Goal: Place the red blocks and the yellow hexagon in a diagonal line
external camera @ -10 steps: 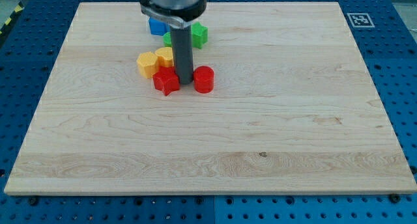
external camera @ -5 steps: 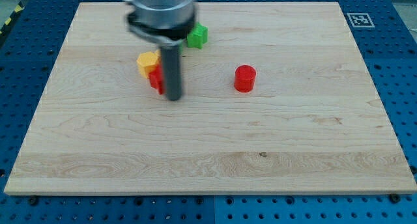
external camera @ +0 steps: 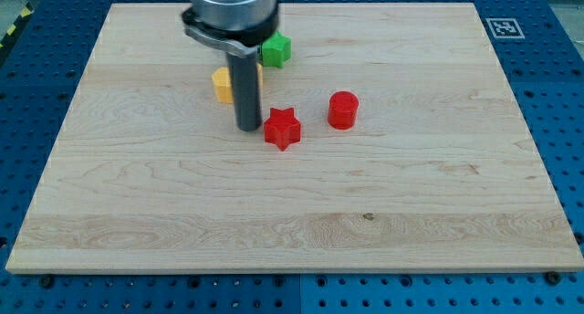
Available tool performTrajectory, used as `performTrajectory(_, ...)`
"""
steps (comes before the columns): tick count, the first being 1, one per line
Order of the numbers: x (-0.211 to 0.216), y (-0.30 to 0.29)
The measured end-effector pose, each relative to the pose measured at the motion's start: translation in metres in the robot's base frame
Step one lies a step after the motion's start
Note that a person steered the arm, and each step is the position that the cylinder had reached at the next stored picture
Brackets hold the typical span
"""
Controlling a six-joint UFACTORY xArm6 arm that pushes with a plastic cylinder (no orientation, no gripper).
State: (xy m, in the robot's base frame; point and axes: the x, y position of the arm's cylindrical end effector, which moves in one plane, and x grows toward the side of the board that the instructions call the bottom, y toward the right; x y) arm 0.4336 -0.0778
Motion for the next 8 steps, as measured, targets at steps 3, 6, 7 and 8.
performTrajectory(3, -0.044, -0.003)
performTrajectory(6, -0.034, -0.013)
performTrajectory(7, -0.029, 0.005)
performTrajectory(8, 0.003, 0.041)
